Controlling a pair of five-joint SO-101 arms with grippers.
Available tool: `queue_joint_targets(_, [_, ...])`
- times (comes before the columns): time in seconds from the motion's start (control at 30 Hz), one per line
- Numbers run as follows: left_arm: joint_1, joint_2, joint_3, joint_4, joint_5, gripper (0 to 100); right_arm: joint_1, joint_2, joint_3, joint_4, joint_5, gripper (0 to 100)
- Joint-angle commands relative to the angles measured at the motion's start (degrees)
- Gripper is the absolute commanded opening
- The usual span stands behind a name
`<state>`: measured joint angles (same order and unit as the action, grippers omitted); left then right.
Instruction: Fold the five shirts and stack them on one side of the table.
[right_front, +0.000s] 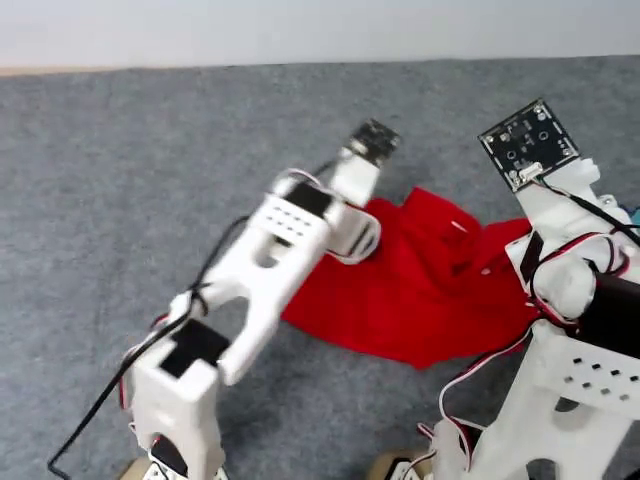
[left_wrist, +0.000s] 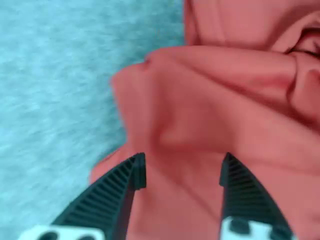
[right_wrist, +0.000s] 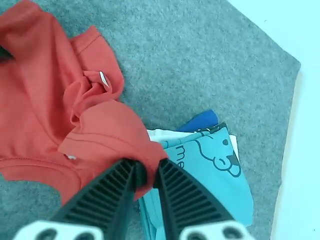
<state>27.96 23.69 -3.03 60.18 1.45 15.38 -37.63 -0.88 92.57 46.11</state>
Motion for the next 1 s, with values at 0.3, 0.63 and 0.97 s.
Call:
queue_joint_targets(0.3, [-0.8, 21.7, -29.3, 12.4, 1.9, 24, -0.4, 0.0, -0.4, 0.3, -0.5, 1.1])
queue_joint_targets(0.63, [-2.0, 37.8, -55.6, 40.5, -16.0, 0, -0.4, 0.5, -0.4, -0.2, -0.5, 1.1])
queue_joint_targets(0.97, [-7.2, 20.3, -43.6, 40.5, -16.0, 0, -0.5, 0.7, -0.4, -2.3, -0.4, 1.1])
